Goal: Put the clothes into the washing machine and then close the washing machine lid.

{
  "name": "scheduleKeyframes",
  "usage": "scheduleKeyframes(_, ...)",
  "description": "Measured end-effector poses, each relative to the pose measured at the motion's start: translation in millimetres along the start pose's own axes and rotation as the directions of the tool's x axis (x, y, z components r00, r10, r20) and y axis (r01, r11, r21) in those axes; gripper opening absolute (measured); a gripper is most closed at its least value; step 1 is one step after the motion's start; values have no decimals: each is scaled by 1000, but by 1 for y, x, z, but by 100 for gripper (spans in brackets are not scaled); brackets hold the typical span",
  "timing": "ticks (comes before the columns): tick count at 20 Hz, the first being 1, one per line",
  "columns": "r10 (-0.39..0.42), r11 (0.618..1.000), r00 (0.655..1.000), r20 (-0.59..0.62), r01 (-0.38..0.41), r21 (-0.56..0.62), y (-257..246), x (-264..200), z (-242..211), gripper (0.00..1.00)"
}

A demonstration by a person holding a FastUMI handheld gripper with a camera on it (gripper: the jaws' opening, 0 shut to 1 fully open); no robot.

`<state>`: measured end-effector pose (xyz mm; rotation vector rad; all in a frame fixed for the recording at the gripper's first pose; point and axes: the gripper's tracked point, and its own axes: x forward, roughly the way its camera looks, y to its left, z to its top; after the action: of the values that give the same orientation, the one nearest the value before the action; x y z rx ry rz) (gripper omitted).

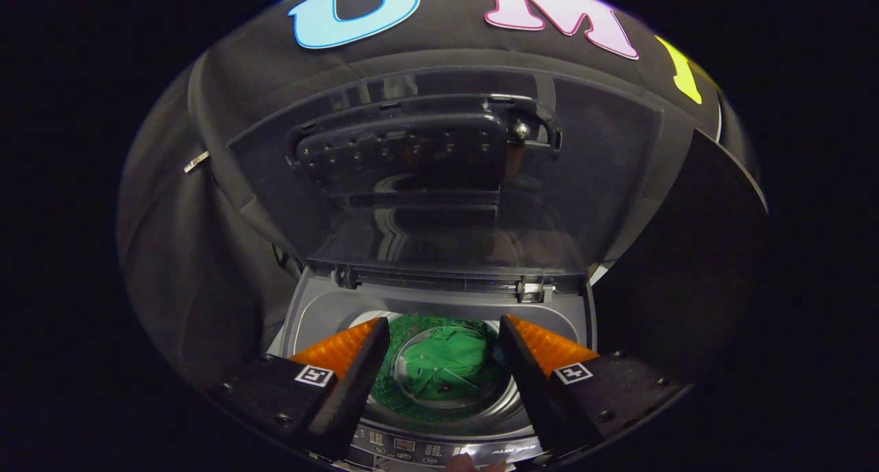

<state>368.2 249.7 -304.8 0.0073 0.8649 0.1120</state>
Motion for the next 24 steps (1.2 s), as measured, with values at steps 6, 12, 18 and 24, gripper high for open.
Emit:
scheduleKeyframes(6, 36, 999, 994, 107, -33, -35, 5, -33, 29, 100)
scheduleKeyframes(12, 32, 999, 963, 269, -23, -33, 2, -56, 82, 100)
scheduleKeyframes(18, 61, 998, 920, 388, -64, -4, 12, -68, 143, 100)
scheduleKeyframes(24, 24, 1000, 893, 450, -23, -9, 9, -53, 186, 100)
